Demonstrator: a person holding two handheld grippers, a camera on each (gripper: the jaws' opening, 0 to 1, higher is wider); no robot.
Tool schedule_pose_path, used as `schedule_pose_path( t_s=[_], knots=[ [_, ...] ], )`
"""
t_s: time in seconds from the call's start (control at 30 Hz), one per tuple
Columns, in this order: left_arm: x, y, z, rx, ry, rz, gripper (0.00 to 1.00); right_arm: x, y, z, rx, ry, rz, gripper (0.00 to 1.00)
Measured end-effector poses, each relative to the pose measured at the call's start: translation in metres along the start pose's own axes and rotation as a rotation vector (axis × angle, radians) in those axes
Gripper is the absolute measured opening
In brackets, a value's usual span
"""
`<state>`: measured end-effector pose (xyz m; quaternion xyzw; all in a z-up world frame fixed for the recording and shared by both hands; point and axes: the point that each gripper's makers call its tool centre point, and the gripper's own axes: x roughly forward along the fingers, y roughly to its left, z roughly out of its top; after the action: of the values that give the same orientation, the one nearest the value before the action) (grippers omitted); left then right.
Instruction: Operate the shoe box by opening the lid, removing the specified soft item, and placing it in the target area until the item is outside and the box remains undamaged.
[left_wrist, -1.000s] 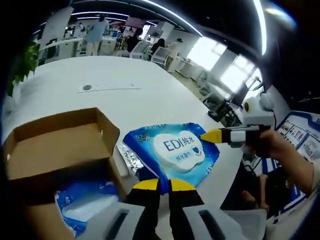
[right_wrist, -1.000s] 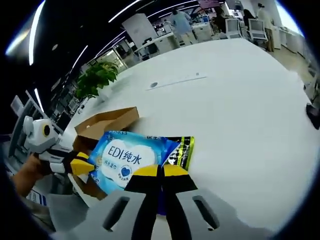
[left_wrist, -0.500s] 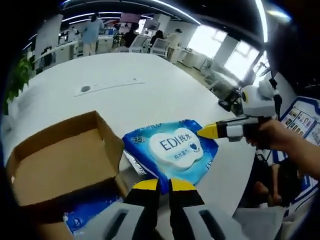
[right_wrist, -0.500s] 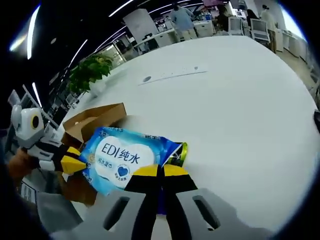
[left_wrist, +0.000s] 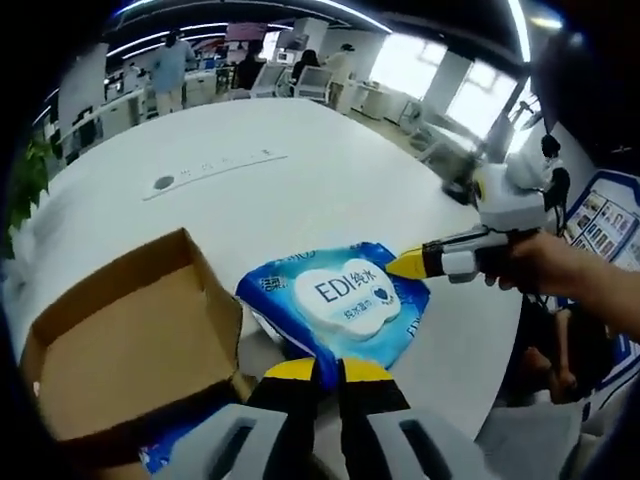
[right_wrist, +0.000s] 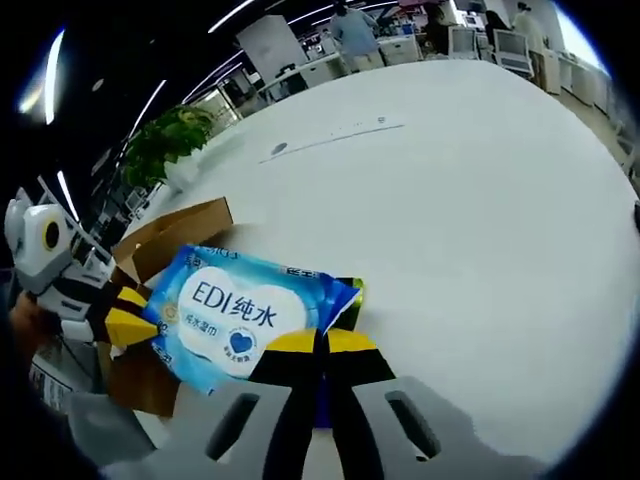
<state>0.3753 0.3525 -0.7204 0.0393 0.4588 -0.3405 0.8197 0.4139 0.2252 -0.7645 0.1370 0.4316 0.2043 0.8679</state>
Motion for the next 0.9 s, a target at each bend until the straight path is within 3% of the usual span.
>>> schedule_pose_path(
  t_s=[0.2,0.33,0.5,0.9],
  knots=[
    [0.0,0.002,-0.002,0.016,0.002,0.011,0.08,0.001,-0.001,-0.001,0.021,-0.007,-0.006,0.0],
    [-0.004,-0.002,-0.006,0.144,0.025,0.025,0.1,0.002,-0.003,-0.002,0.027,-0.009,-0.026,0.0],
    [-0.013,-0.004,-0.004,0.094,-0.003,0.005,0.13,0.003,0.0,0.0,0.016,-0.015,-0.043,0.0],
    [-0.042,0.0,-0.012,0.056,-0.049,0.005,0.16,0.005,-0.004,-0.005,0.066,-0.012,-0.072,0.0]
  ],
)
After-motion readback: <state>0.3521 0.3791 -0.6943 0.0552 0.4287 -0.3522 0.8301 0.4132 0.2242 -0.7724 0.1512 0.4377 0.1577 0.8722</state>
